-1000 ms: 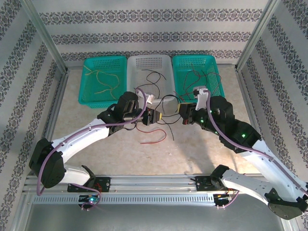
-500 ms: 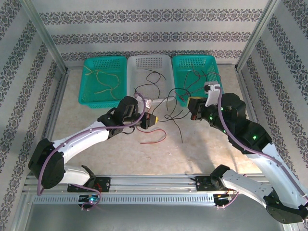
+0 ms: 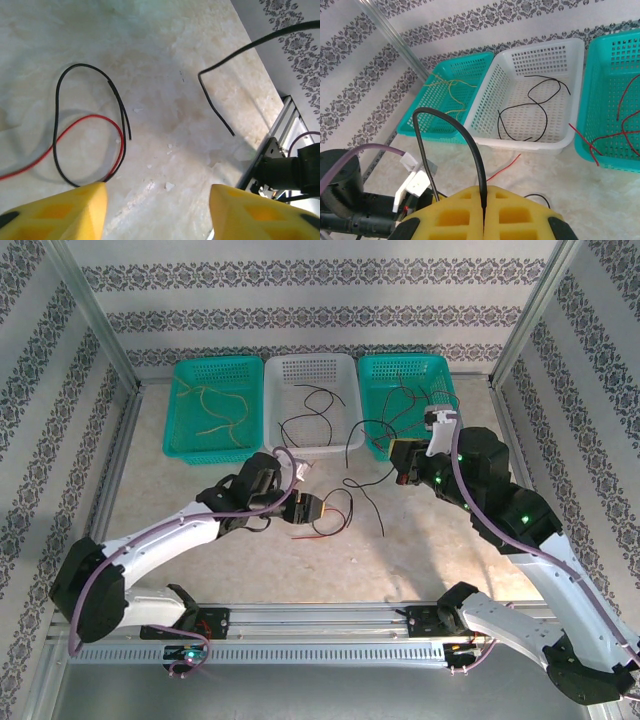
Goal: Untangle the cables
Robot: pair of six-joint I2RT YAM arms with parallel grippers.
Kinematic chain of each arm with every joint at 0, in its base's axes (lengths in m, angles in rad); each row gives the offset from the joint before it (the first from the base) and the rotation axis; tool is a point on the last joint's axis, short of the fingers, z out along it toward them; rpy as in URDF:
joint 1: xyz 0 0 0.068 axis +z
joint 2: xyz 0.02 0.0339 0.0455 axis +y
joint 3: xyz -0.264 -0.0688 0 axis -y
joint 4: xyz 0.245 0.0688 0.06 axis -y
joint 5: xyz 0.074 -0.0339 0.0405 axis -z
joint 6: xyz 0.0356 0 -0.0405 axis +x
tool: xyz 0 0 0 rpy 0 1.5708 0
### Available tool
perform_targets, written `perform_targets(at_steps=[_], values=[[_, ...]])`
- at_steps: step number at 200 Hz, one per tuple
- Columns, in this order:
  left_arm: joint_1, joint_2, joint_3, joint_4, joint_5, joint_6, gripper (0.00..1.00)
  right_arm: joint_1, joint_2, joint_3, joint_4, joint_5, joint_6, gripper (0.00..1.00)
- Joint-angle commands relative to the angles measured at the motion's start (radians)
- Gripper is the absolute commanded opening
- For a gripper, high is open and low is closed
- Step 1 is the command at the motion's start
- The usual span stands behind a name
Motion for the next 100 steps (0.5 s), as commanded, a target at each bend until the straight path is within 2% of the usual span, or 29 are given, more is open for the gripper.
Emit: perform_targets(at_steps=[1, 25, 50, 79, 100], values=[[0.009, -0.086, 0.038, -0.098, 0.001, 0.028, 0.61, -0.007, -0.007, 0.018, 0.023, -0.018, 0.012, 0.0], [0.033, -0.178, 0.084, -0.137, -0.019, 0.039, 0.67, -0.009, -0.011, 0.018, 0.029, -0.022, 0.017, 0.0], [0.039, -0.236, 0.155, -0.121, -0.002, 0.051, 0.66, -0.011, -0.004, 0.014, 0.048, -0.044, 0.032, 0.0], [0.025, -0.254, 0.192, 0.014, 0.105, 0.034, 0.65, -0.014, 0.002, 0.004, 0.097, -0.075, 0.07, 0.0], [-0.011, -0.226, 0.209, 0.121, 0.137, 0.037, 0.64, -0.017, 0.007, -0.019, 0.158, -0.101, 0.113, 0.0]])
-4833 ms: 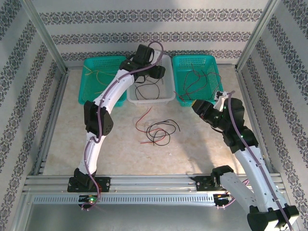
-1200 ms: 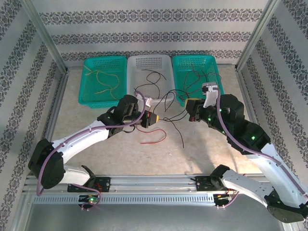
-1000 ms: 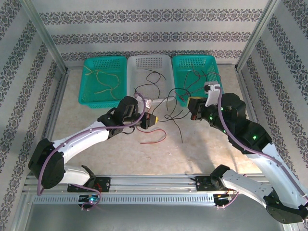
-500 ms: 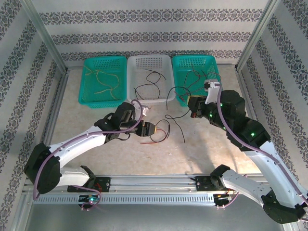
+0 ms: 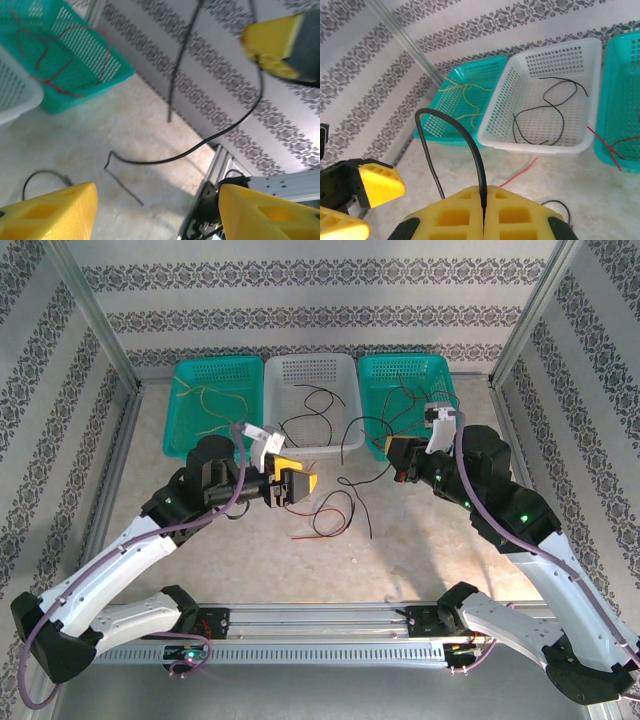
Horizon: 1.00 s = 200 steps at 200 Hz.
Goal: Untangle the cables
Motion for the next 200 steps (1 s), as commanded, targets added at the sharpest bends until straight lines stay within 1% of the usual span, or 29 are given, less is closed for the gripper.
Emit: perform_targets(at_steps=[1, 9, 45, 72, 84, 93, 104, 124, 152, 167, 180, 200], values=[[-0.033, 0.03, 0.029, 0.144, 0.082, 0.017, 0.64, -0.011, 0.004, -0.019, 0.108, -0.047, 0.063, 0.0], [-0.042, 0.051, 0.043, 0.173, 0.105, 0.017, 0.63, -0.011, 0.008, -0.026, 0.127, -0.052, 0.077, 0.0], [-0.084, 0.148, 0.098, 0.242, 0.136, 0.023, 0.61, -0.011, 0.033, -0.051, 0.223, -0.08, 0.143, 0.0], [-0.093, 0.198, 0.11, 0.277, 0.139, 0.02, 0.61, -0.011, 0.047, -0.076, 0.299, -0.101, 0.197, 0.0], [-0.094, 0.22, 0.114, 0.286, 0.138, 0.016, 0.58, -0.012, 0.052, -0.09, 0.334, -0.106, 0.225, 0.0], [-0.096, 0.235, 0.111, 0.298, 0.134, 0.007, 0.55, -0.012, 0.055, -0.102, 0.361, -0.11, 0.246, 0.0], [-0.096, 0.249, 0.1, 0.317, 0.115, -0.006, 0.47, -0.013, 0.061, -0.115, 0.394, -0.116, 0.273, 0.0], [-0.097, 0.265, 0.082, 0.35, 0.093, -0.027, 0.37, -0.012, 0.07, -0.14, 0.451, -0.122, 0.317, 0.0], [-0.097, 0.266, 0.047, 0.415, 0.069, -0.065, 0.22, -0.014, 0.07, -0.184, 0.533, -0.102, 0.4, 0.0], [-0.097, 0.267, 0.021, 0.454, 0.052, -0.095, 0.14, -0.017, 0.065, -0.232, 0.614, -0.083, 0.47, 0.0], [-0.097, 0.268, -0.002, 0.494, 0.041, -0.126, 0.11, -0.02, 0.059, -0.274, 0.681, -0.059, 0.529, 0.0], [-0.097, 0.27, -0.039, 0.559, 0.035, -0.172, 0.06, -0.022, 0.054, -0.316, 0.732, -0.018, 0.594, 0.0]])
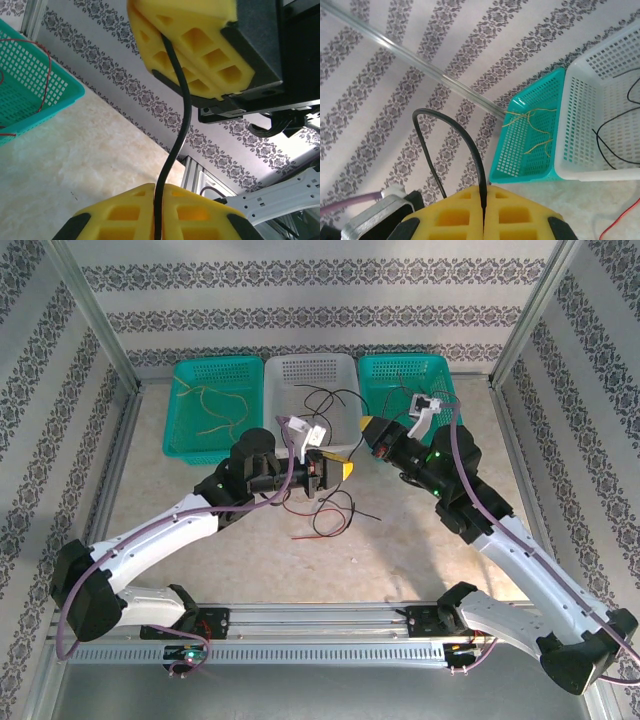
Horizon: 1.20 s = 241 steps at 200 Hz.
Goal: Untangle the cables
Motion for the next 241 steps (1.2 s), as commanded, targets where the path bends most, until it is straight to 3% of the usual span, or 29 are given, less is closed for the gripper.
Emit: perform_targets(at_steps=[1, 24, 90, 112, 145, 162, 191, 241], values=[[-0.012, 0.001, -0.039, 0.155, -0.03, -0.078, 0.06, -0.008, -0.018, -0.048, 0.144, 0.057, 0.133, 0.0], [-0.012, 0.001, -0.073, 0.206, -0.05, -0.112, 0.0, -0.008, -0.024, -0.106, 0.212, 0.088, 0.205, 0.0], [0.006, 0.007, -0.148, 0.394, -0.111, -0.25, 0.0, -0.006, -0.066, -0.221, 0.235, 0.152, 0.287, 0.0], [0.028, 0.008, -0.137, 0.38, -0.102, -0.273, 0.0, -0.008, -0.078, -0.22, 0.16, 0.156, 0.269, 0.11], [0.062, -0.009, -0.076, 0.217, -0.061, -0.19, 0.0, -0.05, -0.129, -0.196, -0.001, 0.158, 0.207, 0.42], [0.076, -0.029, -0.033, 0.077, -0.057, -0.098, 0.0, -0.108, -0.142, -0.157, -0.113, 0.118, 0.152, 0.53], [0.112, -0.06, 0.026, -0.128, -0.067, 0.024, 0.0, -0.209, -0.116, -0.053, -0.329, 0.01, 0.033, 0.55], [0.23, -0.041, 0.084, -0.186, -0.006, -0.047, 0.0, -0.221, -0.103, 0.012, -0.47, 0.01, -0.088, 0.55]])
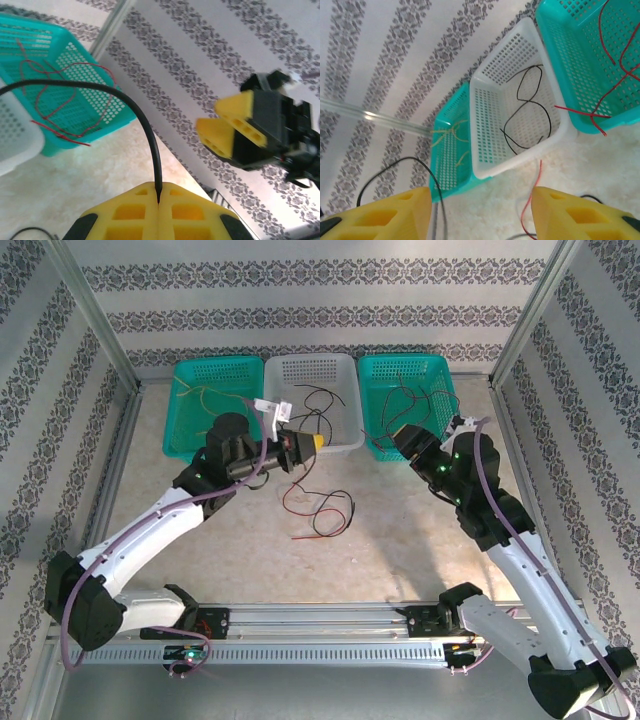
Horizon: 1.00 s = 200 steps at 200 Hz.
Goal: Untangle the cables
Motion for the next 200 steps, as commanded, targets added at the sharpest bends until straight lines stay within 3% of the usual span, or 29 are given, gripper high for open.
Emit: perform_targets(at_steps=[1, 27, 64, 134, 200], values=[[0.04, 0.002, 0.056, -0.081, 0.037, 0.005, 0.0, -0.006, 0.005, 0.029, -0.113, -0.026, -0.09, 0.55], [0.056, 0.036, 0.171, -0.202, 0.013, 0.067, 0.0, -0.006, 0.002, 0.012, -0.122, -0.033, -0.099, 0.55], [0.082, 0.115, 0.378, -0.4, -0.121, 0.171, 0.0, 0.019, -0.005, -0.015, -0.148, -0.021, -0.113, 0.55], [0.108, 0.375, 0.785, -0.569, -0.248, 0.296, 0.0, 0.148, -0.003, -0.075, -0.177, 0.068, -0.119, 0.55], [0.131, 0.643, 1.11, -0.662, -0.354, 0.379, 0.0, 0.155, -0.011, -0.089, -0.199, 0.083, -0.129, 0.55]])
